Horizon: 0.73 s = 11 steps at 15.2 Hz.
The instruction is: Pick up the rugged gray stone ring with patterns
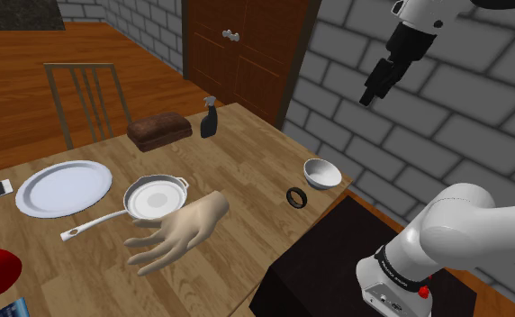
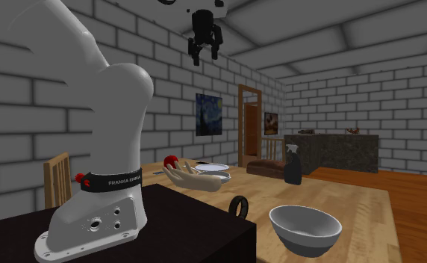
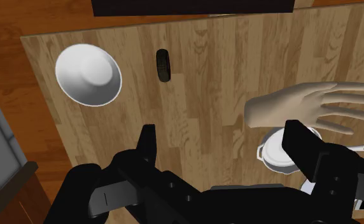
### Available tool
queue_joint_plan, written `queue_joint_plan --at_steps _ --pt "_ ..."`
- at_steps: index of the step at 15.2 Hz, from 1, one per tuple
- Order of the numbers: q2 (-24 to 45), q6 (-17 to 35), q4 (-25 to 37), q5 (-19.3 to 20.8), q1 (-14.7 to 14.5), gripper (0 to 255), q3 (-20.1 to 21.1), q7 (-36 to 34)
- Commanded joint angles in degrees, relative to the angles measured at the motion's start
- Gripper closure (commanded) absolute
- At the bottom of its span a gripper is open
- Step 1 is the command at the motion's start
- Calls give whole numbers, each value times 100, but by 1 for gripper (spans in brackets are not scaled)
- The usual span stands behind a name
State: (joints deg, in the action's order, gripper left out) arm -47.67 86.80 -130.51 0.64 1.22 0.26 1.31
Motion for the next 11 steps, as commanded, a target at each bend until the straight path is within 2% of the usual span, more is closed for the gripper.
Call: queue_joint_plan --at_steps 1,11 --pt "0 0 0 0 0 0 0 0" --pt "10 1971 -1909 185 75 0 -244 231"
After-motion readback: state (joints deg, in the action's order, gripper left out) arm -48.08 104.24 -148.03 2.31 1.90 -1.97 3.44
